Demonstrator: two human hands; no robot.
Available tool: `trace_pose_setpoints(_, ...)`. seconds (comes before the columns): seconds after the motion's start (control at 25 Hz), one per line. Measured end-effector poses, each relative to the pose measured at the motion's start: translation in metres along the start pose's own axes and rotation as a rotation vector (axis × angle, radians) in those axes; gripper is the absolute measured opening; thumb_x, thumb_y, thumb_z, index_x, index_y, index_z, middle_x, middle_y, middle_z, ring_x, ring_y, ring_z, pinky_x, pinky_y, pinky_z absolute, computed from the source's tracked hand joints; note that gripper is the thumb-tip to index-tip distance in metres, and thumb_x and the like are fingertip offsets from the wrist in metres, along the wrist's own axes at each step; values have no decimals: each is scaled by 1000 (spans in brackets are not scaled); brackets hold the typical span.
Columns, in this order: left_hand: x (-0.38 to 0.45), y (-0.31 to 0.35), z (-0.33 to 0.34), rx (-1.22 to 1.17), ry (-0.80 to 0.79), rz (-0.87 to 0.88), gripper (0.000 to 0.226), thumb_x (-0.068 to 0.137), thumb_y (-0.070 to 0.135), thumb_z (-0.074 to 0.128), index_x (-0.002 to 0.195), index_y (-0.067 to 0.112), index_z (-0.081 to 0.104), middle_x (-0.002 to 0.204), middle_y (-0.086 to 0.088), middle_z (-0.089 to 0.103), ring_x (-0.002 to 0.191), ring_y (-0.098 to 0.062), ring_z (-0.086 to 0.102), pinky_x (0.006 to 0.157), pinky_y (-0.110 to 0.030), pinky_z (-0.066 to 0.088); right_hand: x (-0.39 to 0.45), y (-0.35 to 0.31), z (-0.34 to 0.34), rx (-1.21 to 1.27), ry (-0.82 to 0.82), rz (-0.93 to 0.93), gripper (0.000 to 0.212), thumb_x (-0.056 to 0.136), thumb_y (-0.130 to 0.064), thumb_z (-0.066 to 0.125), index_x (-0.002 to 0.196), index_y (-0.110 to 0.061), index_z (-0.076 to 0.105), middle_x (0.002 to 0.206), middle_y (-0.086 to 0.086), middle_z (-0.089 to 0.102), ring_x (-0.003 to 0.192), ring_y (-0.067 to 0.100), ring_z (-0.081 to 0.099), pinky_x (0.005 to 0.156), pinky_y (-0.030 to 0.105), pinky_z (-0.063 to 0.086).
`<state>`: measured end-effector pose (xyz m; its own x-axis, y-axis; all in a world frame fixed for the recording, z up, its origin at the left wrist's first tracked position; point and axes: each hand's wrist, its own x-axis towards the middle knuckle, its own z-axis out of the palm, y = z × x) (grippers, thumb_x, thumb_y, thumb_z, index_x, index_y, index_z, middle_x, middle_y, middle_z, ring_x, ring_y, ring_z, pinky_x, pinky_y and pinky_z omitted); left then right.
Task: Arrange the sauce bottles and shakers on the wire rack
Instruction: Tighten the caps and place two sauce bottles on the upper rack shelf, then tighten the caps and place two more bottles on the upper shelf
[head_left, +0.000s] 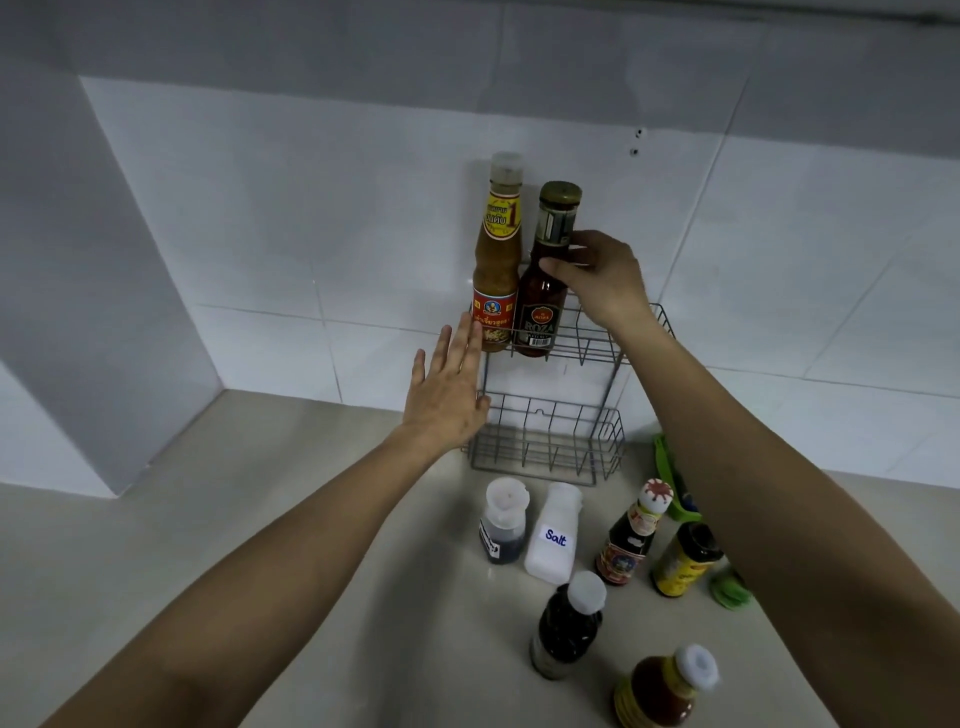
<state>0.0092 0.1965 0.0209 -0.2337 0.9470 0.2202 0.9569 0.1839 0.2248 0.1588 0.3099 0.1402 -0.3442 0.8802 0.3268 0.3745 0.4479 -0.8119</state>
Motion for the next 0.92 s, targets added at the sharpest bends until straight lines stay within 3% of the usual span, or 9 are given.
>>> trace_pose_setpoints(0.08,0,-1,-5,-23,-17,12,90,94,37,50,151,20,-17,160,3,-24,149,-22,-13,120,-48,2,-17,5,-7,68,-12,32,58,83,-33,73,134,-12,53,128,8,65,111,22,65,94,38,55)
trace_pose_setpoints(0.2,-11,-1,-5,-177,-36,5,84,95,35,50,153,22,-11,162,3,-17,149,-20,-13,120,-48,2,-63,12,-23,66,-70,-4,51,84,-30,72,130,-16,55,116,3,68,100,19,68,89,41,58)
trace_pose_setpoints(0.32,-45,6,13,-446,-76,-4,75,96,34,51,155,25,5,164,5,-3,150,-16,-6,120,-44,5,-116,28,-41,48,-456,25,36,87,-17,70,121,-19,61,103,5,72,91,21,72,86,43,59)
trace_pose_setpoints(0.4,-78,14,29,-656,-48,7,61,96,32,53,151,27,26,162,3,18,149,-17,11,120,-41,15,-147,39,-49,-39,-714,57,34,87,-12,70,119,-21,62,101,3,74,91,17,73,81,33,59)
trace_pose_setpoints(0.48,-110,22,42,-857,-65,10,44,95,28,55,138,27,46,149,2,43,138,-14,37,114,-37,32,-173,42,-52,-144,-837,85,36,84,-17,73,118,-24,62,97,0,75,87,10,72,74,21,55)
trace_pose_setpoints(0.6,-150,33,60,-1043,-260,-15,31,94,23,57,124,20,60,126,2,63,118,-13,58,98,-28,46,-202,50,-45,-388,-844,22,41,78,-41,76,115,-29,63,80,-4,71,73,9,66,64,24,48)
trace_pose_setpoints(0.72,-181,42,76,-1074,-402,-46,32,95,18,55,126,15,59,125,-4,64,112,-5,60,97,-23,42,-228,68,-30,-663,-771,-60,52,73,-64,68,112,-32,61,68,-12,56,66,4,54,57,25,35)
trace_pose_setpoints(0.84,-201,52,80,-1124,-478,-73,35,98,5,48,133,9,53,121,0,61,96,16,59,87,-7,42,-249,82,-19,-683,-603,-106,41,81,-57,64,108,-28,61,74,-11,56,75,14,55,60,29,37)
trace_pose_setpoints(0.92,-207,56,79,-1148,-496,-119,36,99,5,46,135,8,50,122,3,60,96,14,59,81,-4,43,-254,85,-17,-628,-502,-105,35,83,-52,64,103,-23,62,80,-5,62,75,16,56,62,31,38)
